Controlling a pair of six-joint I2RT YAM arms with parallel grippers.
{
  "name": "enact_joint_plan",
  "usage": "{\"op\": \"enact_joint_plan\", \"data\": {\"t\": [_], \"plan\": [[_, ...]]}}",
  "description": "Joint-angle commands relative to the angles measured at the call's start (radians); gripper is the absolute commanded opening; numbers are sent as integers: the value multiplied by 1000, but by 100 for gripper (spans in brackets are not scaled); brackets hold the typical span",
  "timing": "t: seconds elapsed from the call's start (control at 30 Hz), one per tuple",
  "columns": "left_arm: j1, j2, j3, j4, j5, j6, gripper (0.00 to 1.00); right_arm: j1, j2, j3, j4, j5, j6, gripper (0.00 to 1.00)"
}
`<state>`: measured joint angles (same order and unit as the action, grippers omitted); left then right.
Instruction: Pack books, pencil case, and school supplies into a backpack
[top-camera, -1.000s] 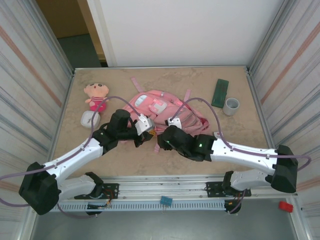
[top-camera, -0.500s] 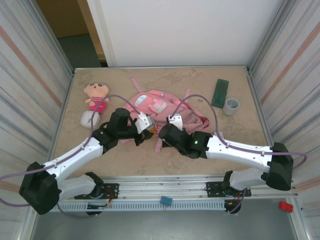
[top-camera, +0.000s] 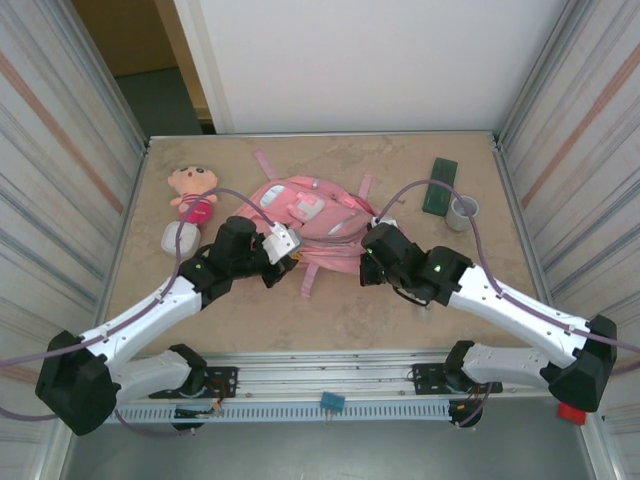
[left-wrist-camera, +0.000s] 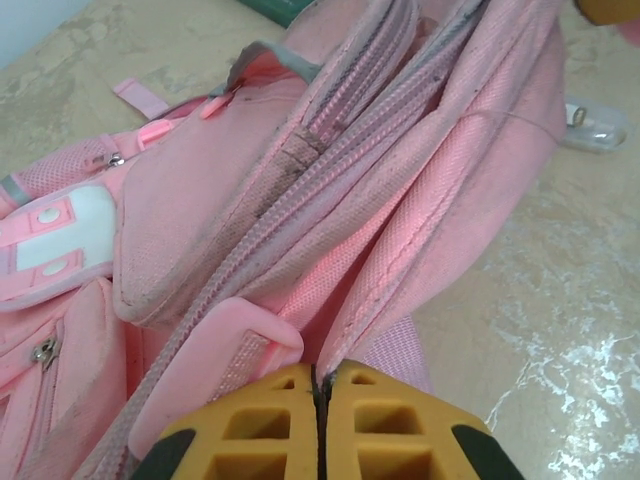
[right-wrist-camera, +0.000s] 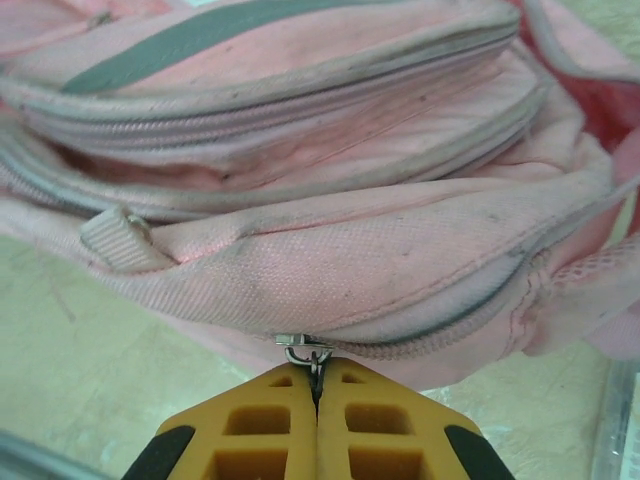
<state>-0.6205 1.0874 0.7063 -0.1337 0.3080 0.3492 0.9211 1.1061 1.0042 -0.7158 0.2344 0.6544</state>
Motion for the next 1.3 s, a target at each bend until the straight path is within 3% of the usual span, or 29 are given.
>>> {"op": "enact_joint_plan", "data": {"t": [0.0, 0.1, 0.2, 0.33, 0.57, 0.63, 0.73, 0.8, 1.0, 1.2, 1.27], "plan": [[28, -37, -13, -26, -93, 14, 3, -14, -13, -11, 29, -210, -125, 0], [8, -60, -22, 1, 45, 53, 24, -13, 25, -6, 119, -394, -142, 0], [-83, -99, -37, 59, 117, 127, 44, -3, 78, 44, 118, -505, -144, 0], [-223, -103, -48, 136, 6, 226, 55, 26, 142, 119, 80, -599, -128, 0], [-241, 33, 3, 7, -57, 323, 48, 8, 160, 135, 65, -686, -89, 0], [-242, 46, -9, -1, -89, 337, 37, -11, 154, 124, 65, -712, -84, 0], [-241, 32, -25, -17, -141, 339, 12, -33, 143, 111, 53, -732, -90, 0], [-234, 9, -36, -30, -149, 346, 4, -57, 138, 108, 17, -713, -108, 0], [-211, -96, -68, -72, -147, 353, 2, -178, 148, 89, -149, -573, -192, 0], [-210, -150, -77, -103, -106, 341, 4, -237, 154, 72, -138, -566, -249, 0], [-211, -150, -74, -107, -98, 336, 8, -235, 153, 64, -98, -628, -248, 0]]}}
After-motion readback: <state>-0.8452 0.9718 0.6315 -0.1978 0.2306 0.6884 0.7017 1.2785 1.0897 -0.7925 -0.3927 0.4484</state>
